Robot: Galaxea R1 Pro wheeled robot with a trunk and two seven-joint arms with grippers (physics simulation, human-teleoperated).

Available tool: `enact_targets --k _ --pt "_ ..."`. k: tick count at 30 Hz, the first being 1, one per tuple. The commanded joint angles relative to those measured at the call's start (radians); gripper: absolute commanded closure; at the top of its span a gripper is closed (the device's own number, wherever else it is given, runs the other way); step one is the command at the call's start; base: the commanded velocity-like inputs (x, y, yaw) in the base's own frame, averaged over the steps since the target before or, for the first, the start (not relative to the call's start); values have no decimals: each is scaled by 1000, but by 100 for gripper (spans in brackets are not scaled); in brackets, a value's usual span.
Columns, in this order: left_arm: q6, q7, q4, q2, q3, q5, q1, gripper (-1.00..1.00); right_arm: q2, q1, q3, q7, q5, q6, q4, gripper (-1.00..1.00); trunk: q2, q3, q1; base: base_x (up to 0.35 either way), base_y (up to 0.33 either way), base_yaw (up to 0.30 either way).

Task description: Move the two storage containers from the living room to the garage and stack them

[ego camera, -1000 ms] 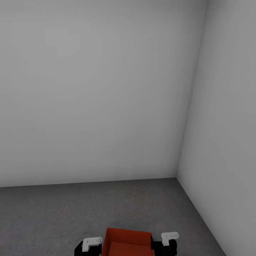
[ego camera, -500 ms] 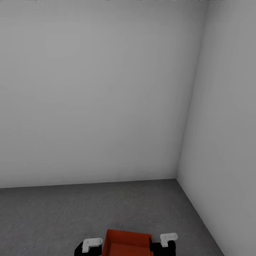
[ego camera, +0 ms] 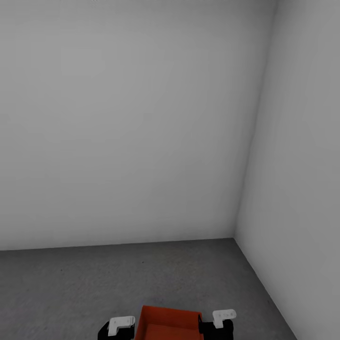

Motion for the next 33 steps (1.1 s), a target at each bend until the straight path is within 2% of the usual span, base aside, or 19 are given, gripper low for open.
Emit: enact_targets --k 1,11,22,33 --pt "-4 6 1 1 -9 10 -1 -100 0 -1 8 -10 4 -1 1 -100 7 2 -4 0 0 0" --pt "-4 5 1 -1 -9 9 -1 -100 0 -1 9 -10 4 -1 1 -100 77 33 -42 0 0 0" --pt "-3 7 -1 5 -8 9 -1 -100 -1 -1 8 -9 4 0 1 -100 77 33 -42 -22 0 0" --pt "-3 11 -1 2 -8 7 -1 -100 -2 0 7 -9 4 0 1 -100 77 33 -42 -298 0 0"
